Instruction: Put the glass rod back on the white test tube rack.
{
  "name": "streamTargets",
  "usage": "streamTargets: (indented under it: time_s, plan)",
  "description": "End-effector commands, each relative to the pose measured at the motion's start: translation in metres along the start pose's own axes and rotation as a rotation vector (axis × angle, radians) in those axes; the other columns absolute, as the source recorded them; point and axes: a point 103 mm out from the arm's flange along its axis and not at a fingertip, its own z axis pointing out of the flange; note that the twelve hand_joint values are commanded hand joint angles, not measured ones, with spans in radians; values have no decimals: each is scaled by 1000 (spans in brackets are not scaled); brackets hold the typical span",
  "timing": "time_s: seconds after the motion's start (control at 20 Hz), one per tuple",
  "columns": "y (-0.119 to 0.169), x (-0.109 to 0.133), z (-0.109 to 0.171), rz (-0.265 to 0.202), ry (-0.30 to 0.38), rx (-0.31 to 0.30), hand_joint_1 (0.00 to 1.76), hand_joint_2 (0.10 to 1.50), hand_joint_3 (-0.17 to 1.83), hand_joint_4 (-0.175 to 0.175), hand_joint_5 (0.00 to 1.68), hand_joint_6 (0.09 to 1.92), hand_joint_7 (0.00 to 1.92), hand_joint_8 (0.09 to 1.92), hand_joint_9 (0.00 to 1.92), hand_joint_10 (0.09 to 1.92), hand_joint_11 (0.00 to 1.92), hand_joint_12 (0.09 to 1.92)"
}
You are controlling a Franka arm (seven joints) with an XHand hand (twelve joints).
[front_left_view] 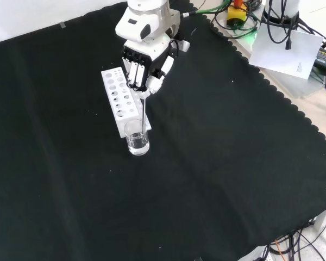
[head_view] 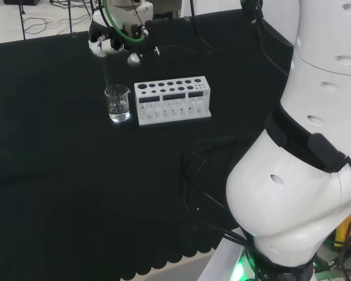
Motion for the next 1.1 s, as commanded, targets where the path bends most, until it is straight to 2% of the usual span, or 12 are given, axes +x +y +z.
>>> streamTargets:
  time_s: [0.05, 0.35, 0.9, 1.1]
  plan:
    - [-1, 0, -4, -9, -23, 5, 1287, 1182, -175, -175, 1073, 579, 1014, 1294, 1519, 1165, 1599, 921]
    - [-5, -2, -23, -6, -33, -12, 1287, 1181, -175, -175, 1072, 581, 1015, 1293, 1518, 1166, 1598, 921]
    - [-46, -30, -84, 73, -35, -82, 1287, 1181, -175, -175, 1072, 583, 1016, 1292, 1516, 1169, 1597, 921]
    - [-60, -43, -97, 97, -49, -100, 1287, 1181, -175, -175, 1072, 583, 1017, 1291, 1515, 1170, 1597, 921]
